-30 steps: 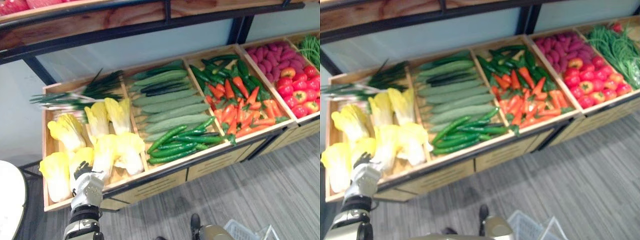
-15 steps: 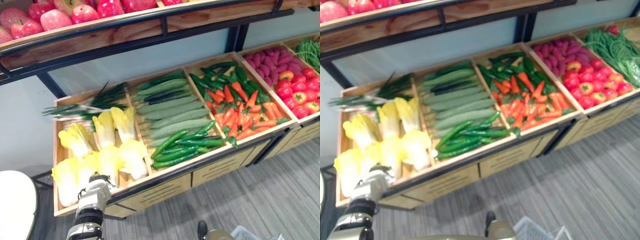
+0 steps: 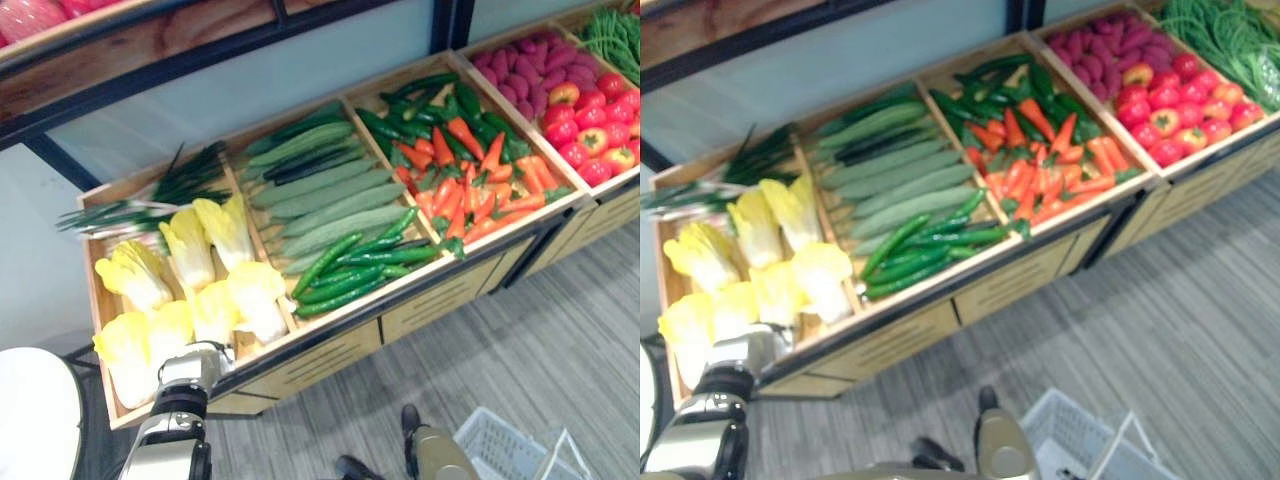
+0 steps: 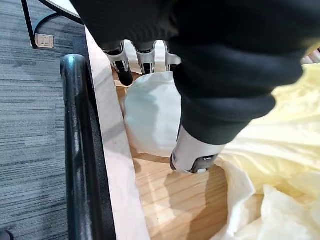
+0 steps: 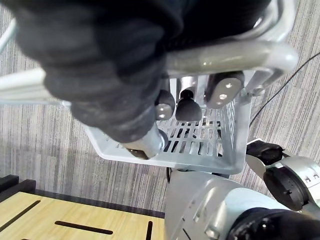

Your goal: Pick vegetable in the basket

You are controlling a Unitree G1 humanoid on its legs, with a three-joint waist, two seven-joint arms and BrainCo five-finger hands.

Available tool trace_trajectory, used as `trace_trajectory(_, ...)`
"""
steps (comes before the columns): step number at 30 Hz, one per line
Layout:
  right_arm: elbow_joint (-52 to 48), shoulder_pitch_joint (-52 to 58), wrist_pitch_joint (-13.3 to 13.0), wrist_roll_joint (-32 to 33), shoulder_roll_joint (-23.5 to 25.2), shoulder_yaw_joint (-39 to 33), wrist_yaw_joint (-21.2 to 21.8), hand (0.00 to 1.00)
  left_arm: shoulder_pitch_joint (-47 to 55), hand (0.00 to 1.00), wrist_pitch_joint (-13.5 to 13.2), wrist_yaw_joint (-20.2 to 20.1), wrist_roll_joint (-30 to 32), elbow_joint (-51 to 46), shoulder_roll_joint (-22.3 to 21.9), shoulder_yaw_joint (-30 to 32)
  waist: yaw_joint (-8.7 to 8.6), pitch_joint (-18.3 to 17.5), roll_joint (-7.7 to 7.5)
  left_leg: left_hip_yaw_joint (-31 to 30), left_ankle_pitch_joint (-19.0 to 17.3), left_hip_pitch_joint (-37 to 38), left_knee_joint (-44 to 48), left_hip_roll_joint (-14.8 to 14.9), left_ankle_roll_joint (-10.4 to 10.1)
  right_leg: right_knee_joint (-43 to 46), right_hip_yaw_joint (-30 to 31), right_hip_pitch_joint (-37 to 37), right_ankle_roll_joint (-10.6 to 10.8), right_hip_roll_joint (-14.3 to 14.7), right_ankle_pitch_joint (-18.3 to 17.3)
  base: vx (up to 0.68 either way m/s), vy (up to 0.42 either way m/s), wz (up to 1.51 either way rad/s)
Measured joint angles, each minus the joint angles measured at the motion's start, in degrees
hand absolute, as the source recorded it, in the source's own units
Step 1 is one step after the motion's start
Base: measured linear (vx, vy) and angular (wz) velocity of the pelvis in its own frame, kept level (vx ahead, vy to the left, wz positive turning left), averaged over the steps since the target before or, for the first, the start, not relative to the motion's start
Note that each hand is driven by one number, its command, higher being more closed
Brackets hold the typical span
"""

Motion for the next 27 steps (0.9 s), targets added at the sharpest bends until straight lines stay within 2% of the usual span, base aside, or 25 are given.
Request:
trace_trajectory(1,-0.5,-0.1,-0.2,0.4,-0.1,0.2,0.2,1.00,-0.5,0.00,0.0,0.0,0.0,0.6,0.1,0.4,-0.08,0.5,-0.10,0.0,0.0,0.0,0.0,0.0,0.0,0.1,0.0,-0.1,0.0,0.0,0.0,0.03,0.043,-0.13)
trace_trajectory(2,-0.8,-0.3,-0.4,0.8,-0.2,0.5,0.4,1.00,-0.9,1.00,0.1,0.0,0.0,0.7,0.4,0.4,-0.16,1.0,-0.23,0.0,0.0,-0.1,0.0,0.0,0.0,0.1,0.0,-0.1,0.0,-0.1,0.0,0.00,0.000,0.00)
trace_trajectory(6,-1.5,-1.5,-0.6,3.3,-0.4,2.3,2.0,1.00,-3.6,1.00,0.5,0.0,0.0,1.8,2.9,1.6,-0.20,2.4,-1.72,0.1,0.0,-3.0,1.0,0.4,0.1,0.0,0.1,-2.9,0.3,-0.1,0.2,0.06,0.026,0.02)
trace_trajectory(7,-2.0,-1.6,-0.5,4.2,-0.4,2.8,2.1,1.00,-4.2,1.00,1.4,0.0,0.0,1.8,3.6,2.1,-0.12,3.1,-2.07,0.0,-0.1,-3.1,1.3,0.6,0.1,-0.2,0.0,-2.8,0.4,0.0,0.3,0.08,0.025,0.04)
trace_trajectory(11,-2.8,-2.2,-0.5,4.8,-0.9,4.1,2.4,1.00,-4.9,1.00,3.2,0.1,0.1,1.8,4.0,3.8,-0.13,3.3,-2.21,-0.1,-0.9,-4.1,3.4,1.8,0.4,-0.9,-0.2,-2.7,1.0,0.3,0.7,0.10,0.039,0.01)
trace_trajectory(16,-2.9,-2.6,-0.3,4.9,-1.3,4.6,4.5,1.00,-5.8,1.00,3.2,0.3,0.2,2.0,4.3,5.2,-0.09,3.5,-2.41,-0.2,-1.4,-4.8,4.4,2.3,0.6,-1.4,-0.3,-2.9,0.9,0.4,0.7,0.08,0.059,0.01)
trace_trajectory(21,-3.0,-2.7,-0.3,4.9,-1.1,4.8,6.0,1.00,-5.7,1.00,0.6,2.4,0.0,0.9,4.3,6.0,0.13,4.8,-2.58,0.0,-1.4,-5.4,4.8,3.3,0.4,-3.9,-0.2,-2.3,1.2,1.3,0.8,0.05,0.047,-0.03)
trace_trajectory(27,-3.2,-3.3,-0.2,4.8,-0.2,5.3,6.0,1.00,-5.3,1.00,-5.7,7.5,-2.2,-0.9,4.1,6.0,0.07,6.9,-3.23,-0.6,-1.3,-4.5,4.5,3.8,0.3,-6.3,-0.7,0.2,1.6,1.9,1.2,0.05,0.032,0.04)
